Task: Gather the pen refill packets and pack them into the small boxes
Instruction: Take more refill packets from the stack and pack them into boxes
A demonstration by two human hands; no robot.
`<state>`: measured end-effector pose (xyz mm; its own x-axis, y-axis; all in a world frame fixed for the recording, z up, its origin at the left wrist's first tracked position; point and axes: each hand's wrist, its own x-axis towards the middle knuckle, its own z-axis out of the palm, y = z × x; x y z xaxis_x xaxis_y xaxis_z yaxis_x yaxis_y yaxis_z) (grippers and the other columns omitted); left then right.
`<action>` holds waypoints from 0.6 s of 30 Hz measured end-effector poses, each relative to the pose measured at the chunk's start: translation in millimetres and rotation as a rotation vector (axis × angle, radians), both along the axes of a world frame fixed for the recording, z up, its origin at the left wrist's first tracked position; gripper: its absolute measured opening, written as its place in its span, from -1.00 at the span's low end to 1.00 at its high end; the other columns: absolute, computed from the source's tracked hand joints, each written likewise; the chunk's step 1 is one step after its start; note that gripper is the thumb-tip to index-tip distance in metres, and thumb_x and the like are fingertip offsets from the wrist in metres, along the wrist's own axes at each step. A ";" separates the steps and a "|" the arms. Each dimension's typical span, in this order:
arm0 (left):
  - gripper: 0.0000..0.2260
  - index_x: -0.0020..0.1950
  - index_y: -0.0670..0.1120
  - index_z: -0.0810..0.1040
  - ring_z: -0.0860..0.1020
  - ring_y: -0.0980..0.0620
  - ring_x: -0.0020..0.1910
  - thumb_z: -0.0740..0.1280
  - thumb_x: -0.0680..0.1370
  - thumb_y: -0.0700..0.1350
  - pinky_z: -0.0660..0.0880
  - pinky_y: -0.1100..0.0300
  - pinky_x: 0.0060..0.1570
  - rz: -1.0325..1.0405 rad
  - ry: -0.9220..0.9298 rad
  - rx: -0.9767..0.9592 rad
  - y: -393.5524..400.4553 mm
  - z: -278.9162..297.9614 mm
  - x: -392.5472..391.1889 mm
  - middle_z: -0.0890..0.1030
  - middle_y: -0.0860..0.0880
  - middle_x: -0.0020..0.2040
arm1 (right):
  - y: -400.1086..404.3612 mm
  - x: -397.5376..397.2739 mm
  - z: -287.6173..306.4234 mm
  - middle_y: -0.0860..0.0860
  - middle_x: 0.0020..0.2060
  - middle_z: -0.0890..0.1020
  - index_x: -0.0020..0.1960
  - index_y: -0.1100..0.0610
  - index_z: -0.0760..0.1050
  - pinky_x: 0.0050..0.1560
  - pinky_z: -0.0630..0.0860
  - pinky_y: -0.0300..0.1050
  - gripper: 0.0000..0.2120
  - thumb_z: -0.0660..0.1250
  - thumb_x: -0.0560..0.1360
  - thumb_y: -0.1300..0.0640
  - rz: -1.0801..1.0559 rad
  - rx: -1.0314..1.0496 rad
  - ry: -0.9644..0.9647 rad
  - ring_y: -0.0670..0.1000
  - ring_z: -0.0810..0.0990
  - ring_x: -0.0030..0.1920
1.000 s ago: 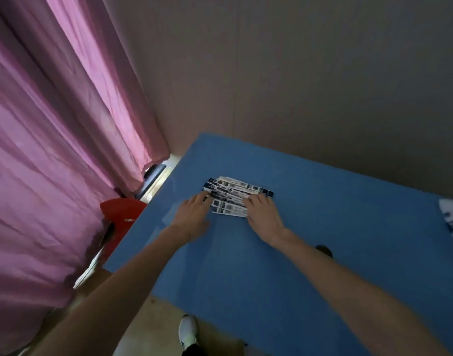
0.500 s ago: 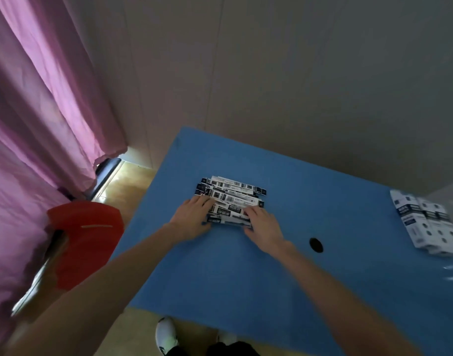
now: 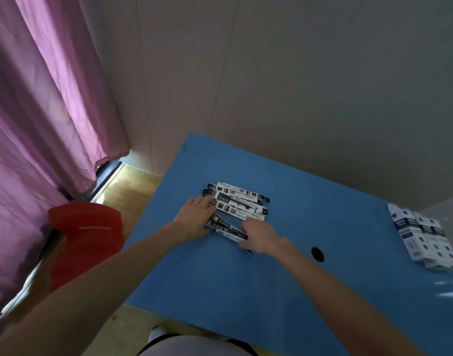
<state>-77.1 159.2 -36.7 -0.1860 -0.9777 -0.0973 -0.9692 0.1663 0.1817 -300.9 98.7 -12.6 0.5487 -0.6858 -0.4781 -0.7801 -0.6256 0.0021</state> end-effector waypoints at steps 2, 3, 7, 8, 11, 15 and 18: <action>-0.37 0.53 -0.06 0.33 0.27 -0.14 0.51 0.44 0.52 0.07 0.28 -0.02 0.44 0.053 0.029 -0.005 4.3 -2.0 3.6 0.26 -0.12 0.55 | 4.9 4.3 -1.7 0.05 -0.13 0.46 -0.12 0.15 0.38 -0.32 0.35 -0.08 -0.73 0.39 0.51 0.00 -0.021 0.017 0.014 0.08 0.52 -0.15; -0.31 0.57 -0.07 0.28 0.23 -0.16 0.54 0.45 0.51 0.06 0.25 -0.03 0.47 0.104 0.066 -0.001 6.8 -3.1 5.2 0.22 -0.13 0.58 | 7.8 5.5 -2.3 0.03 -0.16 0.45 -0.09 0.14 0.35 -0.34 0.32 -0.09 -0.75 0.38 0.52 0.02 -0.039 0.025 0.003 0.06 0.49 -0.17; -0.22 0.60 -0.03 0.18 0.14 -0.15 0.60 0.48 0.49 0.10 0.20 -0.04 0.53 0.309 0.247 0.035 22.0 -10.3 12.5 0.10 -0.12 0.63 | 15.0 4.1 -5.6 0.05 -0.05 0.53 0.19 0.13 0.34 -0.20 0.45 -0.04 -0.68 0.36 0.55 0.02 -0.162 0.112 -0.094 0.08 0.55 -0.07; -0.22 0.60 -0.03 0.17 0.14 -0.15 0.60 0.48 0.50 0.11 0.21 -0.04 0.53 0.346 0.281 0.036 26.4 -12.3 15.1 0.09 -0.11 0.63 | 15.2 2.1 -6.5 0.04 -0.05 0.53 0.18 0.11 0.34 -0.19 0.44 -0.04 -0.69 0.36 0.56 0.00 -0.179 0.130 -0.111 0.08 0.55 -0.06; -0.22 0.60 -0.05 0.19 0.20 -0.14 0.57 0.49 0.49 0.08 0.30 -0.03 0.49 0.449 0.391 0.010 42.1 -16.0 20.3 0.14 -0.09 0.61 | 18.6 -6.1 -9.8 -0.02 -0.13 0.47 0.04 0.08 0.35 -0.28 0.34 -0.10 -0.72 0.36 0.59 -0.08 -0.204 0.154 -0.168 0.02 0.48 -0.14; -0.40 0.54 -0.05 0.31 0.33 -0.04 0.47 0.43 0.53 -0.03 0.44 0.03 0.32 0.535 0.547 -0.052 66.8 -18.1 14.0 0.30 -0.01 0.51 | 34.8 -12.1 -12.2 0.01 -0.07 0.50 0.06 0.09 0.34 -0.12 0.46 0.01 -0.80 0.24 0.66 -0.04 -0.194 0.112 -0.204 0.06 0.53 -0.09; -0.57 0.43 -0.02 0.41 0.52 0.03 0.21 0.39 0.57 -0.10 0.50 0.09 0.12 0.556 0.669 -0.019 80.0 -18.1 3.0 0.43 0.05 0.34 | 46.4 -10.0 -12.1 0.00 -0.14 0.47 0.05 0.09 0.26 -0.27 0.36 -0.06 -0.83 0.17 0.70 0.01 -0.169 0.063 -0.213 0.02 0.47 -0.21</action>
